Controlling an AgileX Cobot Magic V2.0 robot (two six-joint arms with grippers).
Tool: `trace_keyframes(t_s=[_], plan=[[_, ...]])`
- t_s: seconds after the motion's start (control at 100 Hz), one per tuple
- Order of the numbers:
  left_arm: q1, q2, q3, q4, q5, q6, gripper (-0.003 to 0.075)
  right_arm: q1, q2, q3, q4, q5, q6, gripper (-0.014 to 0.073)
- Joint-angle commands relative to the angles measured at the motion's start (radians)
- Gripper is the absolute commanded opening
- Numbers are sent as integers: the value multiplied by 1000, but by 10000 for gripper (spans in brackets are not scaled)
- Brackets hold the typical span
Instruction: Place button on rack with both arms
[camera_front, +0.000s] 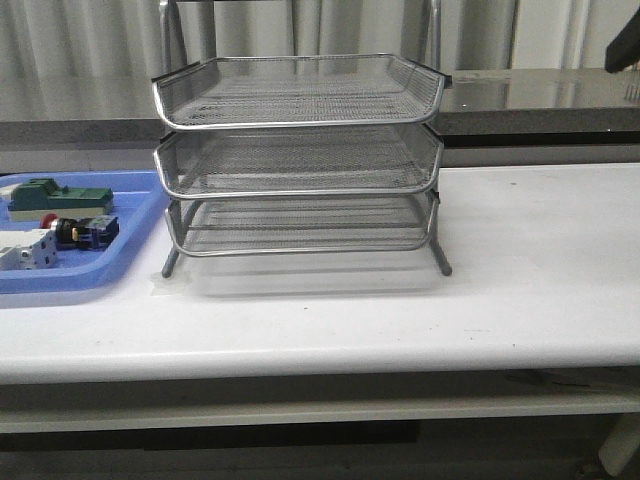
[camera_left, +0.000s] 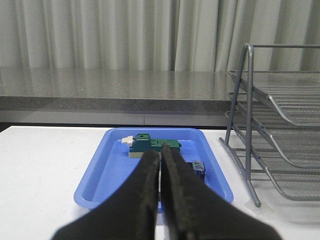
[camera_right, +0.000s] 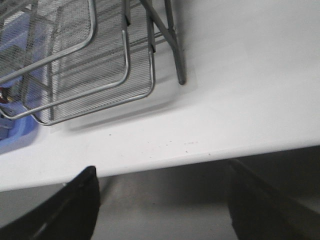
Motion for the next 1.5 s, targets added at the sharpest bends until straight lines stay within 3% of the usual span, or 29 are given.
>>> trace_keyframes(t_s=[0.0,0.38,0.76,1.14,1.49], plan=[[3,-34,47,-1,-80,-8,4,3,19,-35,118,-88,-71,535],[3,-34,47,-1,-80,-8,4,29,247,-35,683,-165,-536,535],[3,-34,47,-1,-80,-8,4,29,479,-42,1401,-12,-1227,535],[3,-34,47,-1,-80,-8,4,29,663,-157,1410,111,-1245,535],[3,-34,47,-1,-80,-8,4,29,751,-259,1410,122,-1244,535]])
